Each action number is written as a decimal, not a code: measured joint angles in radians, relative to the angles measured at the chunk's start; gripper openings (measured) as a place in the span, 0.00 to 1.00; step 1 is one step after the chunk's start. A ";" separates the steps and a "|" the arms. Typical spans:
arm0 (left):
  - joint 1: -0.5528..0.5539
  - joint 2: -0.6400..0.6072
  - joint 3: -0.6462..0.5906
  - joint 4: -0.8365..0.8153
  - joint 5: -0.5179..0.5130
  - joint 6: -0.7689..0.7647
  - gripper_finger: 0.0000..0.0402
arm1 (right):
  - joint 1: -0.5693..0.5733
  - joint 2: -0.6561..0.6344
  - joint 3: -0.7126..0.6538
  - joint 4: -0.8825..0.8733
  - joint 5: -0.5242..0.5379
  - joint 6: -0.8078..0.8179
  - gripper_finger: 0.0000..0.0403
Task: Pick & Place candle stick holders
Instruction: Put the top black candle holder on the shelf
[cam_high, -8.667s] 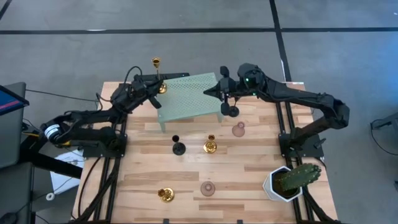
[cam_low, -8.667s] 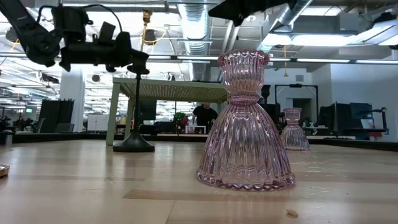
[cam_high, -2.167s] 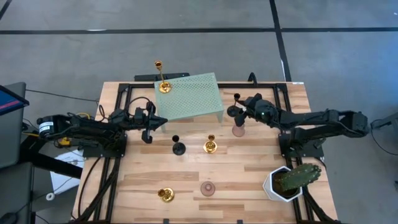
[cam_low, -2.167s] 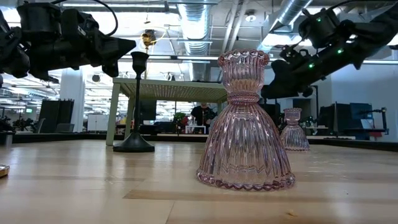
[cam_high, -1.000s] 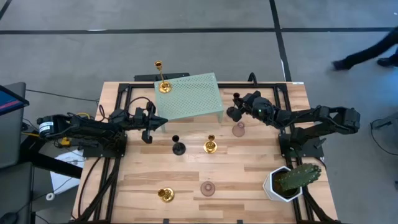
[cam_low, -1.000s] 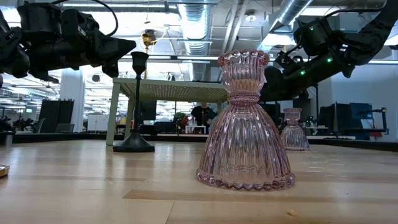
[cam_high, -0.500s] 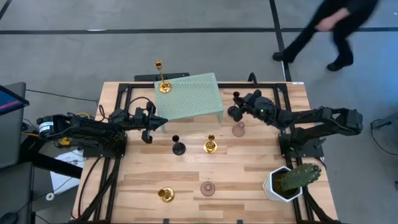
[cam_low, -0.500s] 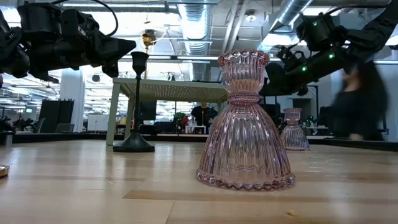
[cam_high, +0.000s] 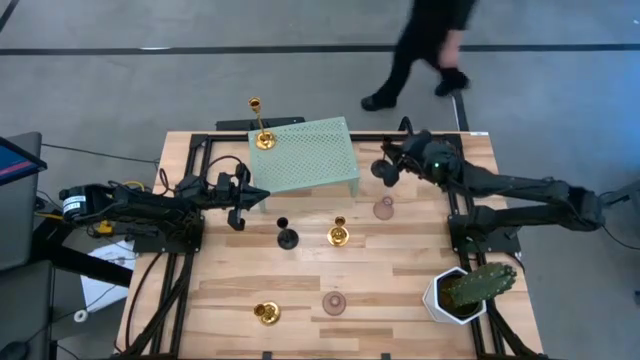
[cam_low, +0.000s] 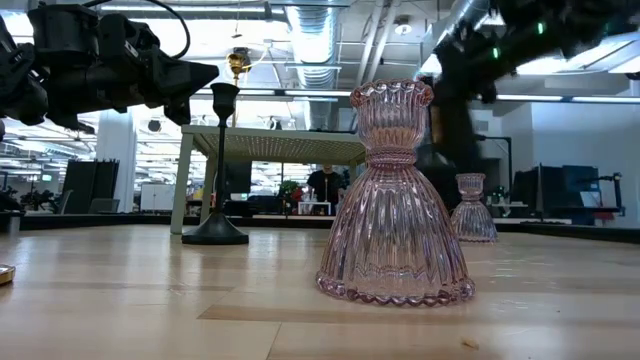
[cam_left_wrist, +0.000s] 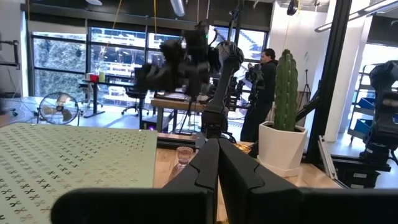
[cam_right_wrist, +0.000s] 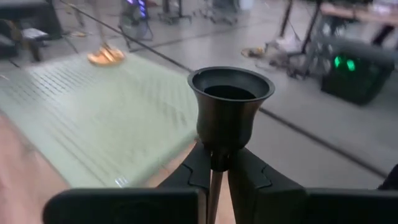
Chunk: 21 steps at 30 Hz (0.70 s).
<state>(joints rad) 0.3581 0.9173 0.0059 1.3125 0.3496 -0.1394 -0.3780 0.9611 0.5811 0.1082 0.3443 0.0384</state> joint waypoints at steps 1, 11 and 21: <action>0.000 0.000 0.000 0.000 0.000 0.000 0.02 | 0.012 -0.001 0.035 -0.022 0.000 -0.018 0.05; 0.000 0.000 0.000 -0.001 0.000 -0.001 0.02 | 0.111 0.178 0.402 -0.130 -0.082 -0.177 0.05; 0.000 0.000 0.000 -0.004 0.073 -0.034 0.02 | 0.045 0.547 0.740 -0.131 -0.314 -0.283 0.05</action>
<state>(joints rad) 0.3580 0.9173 0.0059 1.3083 0.4229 -0.1739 -0.3327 1.5076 1.3207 -0.0224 0.0299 -0.2450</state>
